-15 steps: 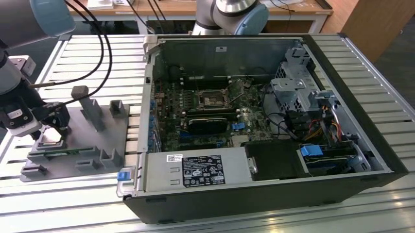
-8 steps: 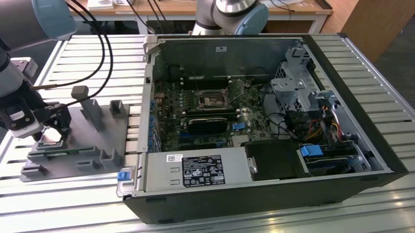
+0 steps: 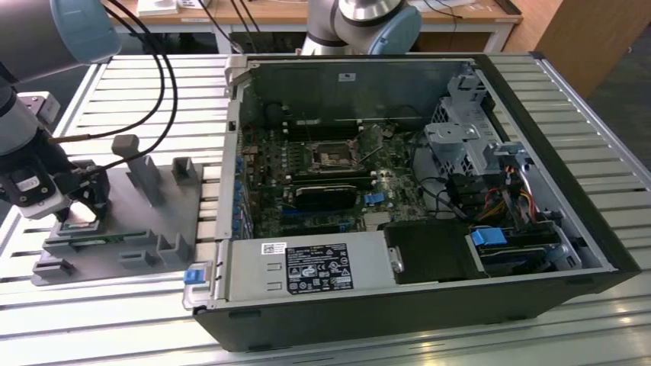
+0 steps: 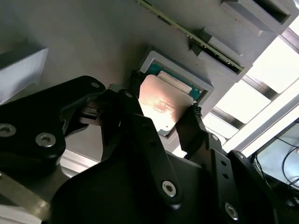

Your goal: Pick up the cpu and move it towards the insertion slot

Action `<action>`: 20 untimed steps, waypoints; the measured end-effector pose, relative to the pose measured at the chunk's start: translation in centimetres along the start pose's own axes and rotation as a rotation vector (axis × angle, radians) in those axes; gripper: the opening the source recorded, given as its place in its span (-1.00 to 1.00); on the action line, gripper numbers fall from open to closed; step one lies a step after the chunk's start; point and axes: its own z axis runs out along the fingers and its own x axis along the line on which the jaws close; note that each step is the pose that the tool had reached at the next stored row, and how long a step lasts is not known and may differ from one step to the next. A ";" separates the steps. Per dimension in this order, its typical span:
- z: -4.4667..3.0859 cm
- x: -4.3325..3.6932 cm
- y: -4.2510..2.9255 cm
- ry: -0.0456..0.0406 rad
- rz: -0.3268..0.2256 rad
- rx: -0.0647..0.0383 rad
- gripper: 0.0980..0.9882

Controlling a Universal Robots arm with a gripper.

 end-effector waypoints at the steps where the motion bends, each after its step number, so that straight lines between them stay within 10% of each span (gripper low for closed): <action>1: 0.01 0.00 0.01 -0.0002 0.000 -0.001 0.07; 20: -0.25 0.00 0.01 -0.0003 0.000 -0.012 0.07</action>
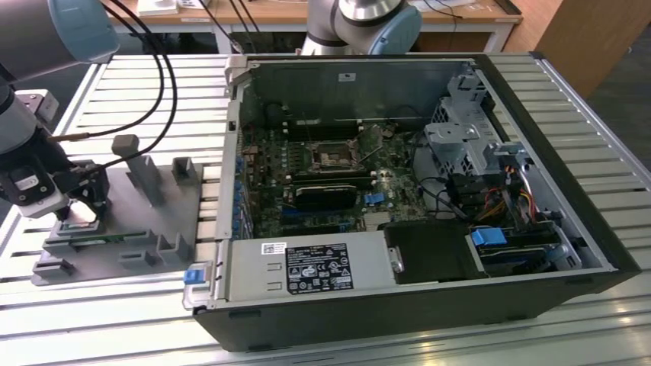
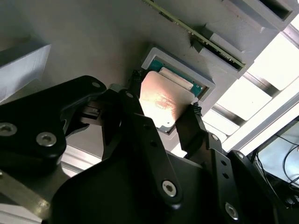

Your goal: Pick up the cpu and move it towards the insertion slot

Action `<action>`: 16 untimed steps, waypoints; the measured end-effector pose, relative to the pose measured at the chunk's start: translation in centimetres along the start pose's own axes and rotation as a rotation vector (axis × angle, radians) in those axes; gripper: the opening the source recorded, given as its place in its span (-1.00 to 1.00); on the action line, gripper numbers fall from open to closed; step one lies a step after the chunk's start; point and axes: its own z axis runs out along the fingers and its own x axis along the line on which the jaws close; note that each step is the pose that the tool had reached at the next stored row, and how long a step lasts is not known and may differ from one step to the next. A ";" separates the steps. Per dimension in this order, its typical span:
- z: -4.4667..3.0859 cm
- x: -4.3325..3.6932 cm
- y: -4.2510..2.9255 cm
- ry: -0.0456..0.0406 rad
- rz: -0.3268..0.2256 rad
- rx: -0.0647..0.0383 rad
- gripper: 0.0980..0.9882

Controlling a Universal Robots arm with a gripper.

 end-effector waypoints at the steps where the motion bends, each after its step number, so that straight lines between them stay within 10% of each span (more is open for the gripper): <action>1: 0.01 0.00 0.00 0.0000 0.000 0.000 0.07; 16: -0.25 0.00 0.01 -0.0002 0.000 0.000 0.00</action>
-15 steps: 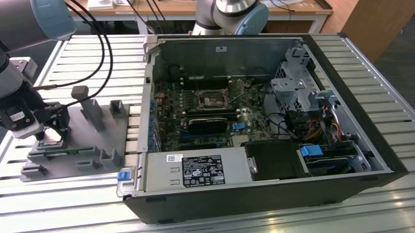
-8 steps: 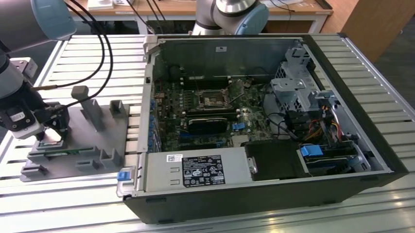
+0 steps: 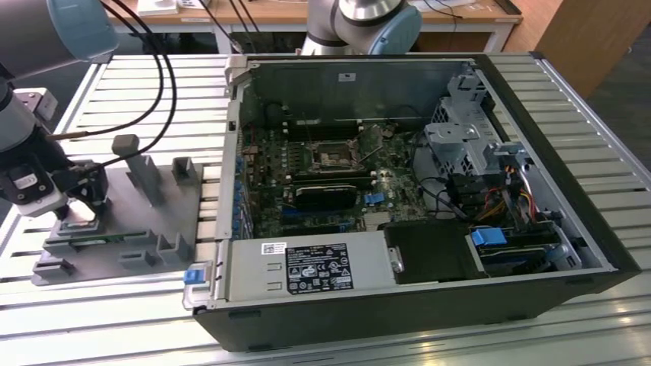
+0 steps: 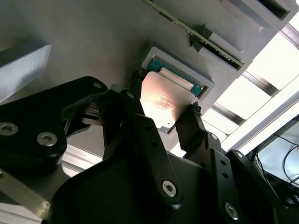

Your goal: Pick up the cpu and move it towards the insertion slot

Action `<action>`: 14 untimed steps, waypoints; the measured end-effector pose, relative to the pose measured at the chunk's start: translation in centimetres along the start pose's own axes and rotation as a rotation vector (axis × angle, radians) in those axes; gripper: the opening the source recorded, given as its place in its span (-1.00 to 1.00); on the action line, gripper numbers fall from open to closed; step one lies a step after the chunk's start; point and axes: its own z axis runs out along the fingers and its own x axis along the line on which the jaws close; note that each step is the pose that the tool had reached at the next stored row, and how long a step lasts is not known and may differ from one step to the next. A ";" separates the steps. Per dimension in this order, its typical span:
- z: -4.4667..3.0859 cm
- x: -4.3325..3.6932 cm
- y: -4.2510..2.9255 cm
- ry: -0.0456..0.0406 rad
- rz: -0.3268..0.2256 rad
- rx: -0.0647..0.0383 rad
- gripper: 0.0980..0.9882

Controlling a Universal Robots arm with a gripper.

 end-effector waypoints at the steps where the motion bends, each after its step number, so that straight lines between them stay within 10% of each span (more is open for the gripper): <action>1: -0.14 0.00 0.01 -0.0001 0.000 0.000 0.00; 14: -1.89 -0.01 0.08 0.0002 0.000 -0.001 0.00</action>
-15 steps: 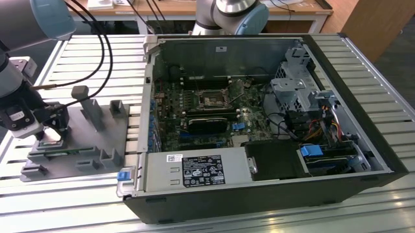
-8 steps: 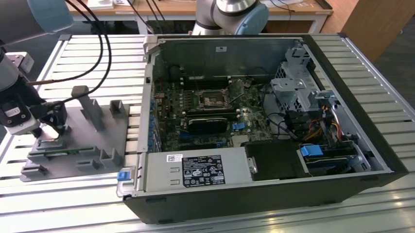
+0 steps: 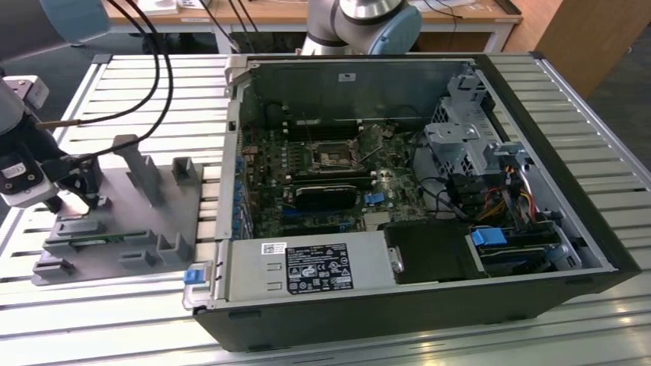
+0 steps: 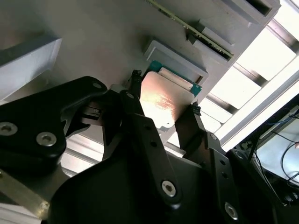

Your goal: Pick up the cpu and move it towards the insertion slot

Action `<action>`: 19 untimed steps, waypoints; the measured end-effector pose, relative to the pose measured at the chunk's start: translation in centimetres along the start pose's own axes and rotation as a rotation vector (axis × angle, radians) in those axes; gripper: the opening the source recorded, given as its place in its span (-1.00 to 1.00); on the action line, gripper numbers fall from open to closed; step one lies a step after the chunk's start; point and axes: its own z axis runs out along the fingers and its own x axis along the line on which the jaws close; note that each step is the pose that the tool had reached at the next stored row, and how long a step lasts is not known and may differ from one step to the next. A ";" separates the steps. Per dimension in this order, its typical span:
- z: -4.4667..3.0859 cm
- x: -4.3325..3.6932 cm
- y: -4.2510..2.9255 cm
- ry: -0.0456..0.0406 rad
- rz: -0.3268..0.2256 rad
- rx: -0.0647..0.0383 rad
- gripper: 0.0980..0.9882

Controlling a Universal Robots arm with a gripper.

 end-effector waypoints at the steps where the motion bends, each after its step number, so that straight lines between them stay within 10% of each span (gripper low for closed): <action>1: -0.04 0.00 0.00 -0.0002 0.000 0.000 0.00; 19: -0.98 0.01 0.04 -0.0001 0.000 0.000 0.00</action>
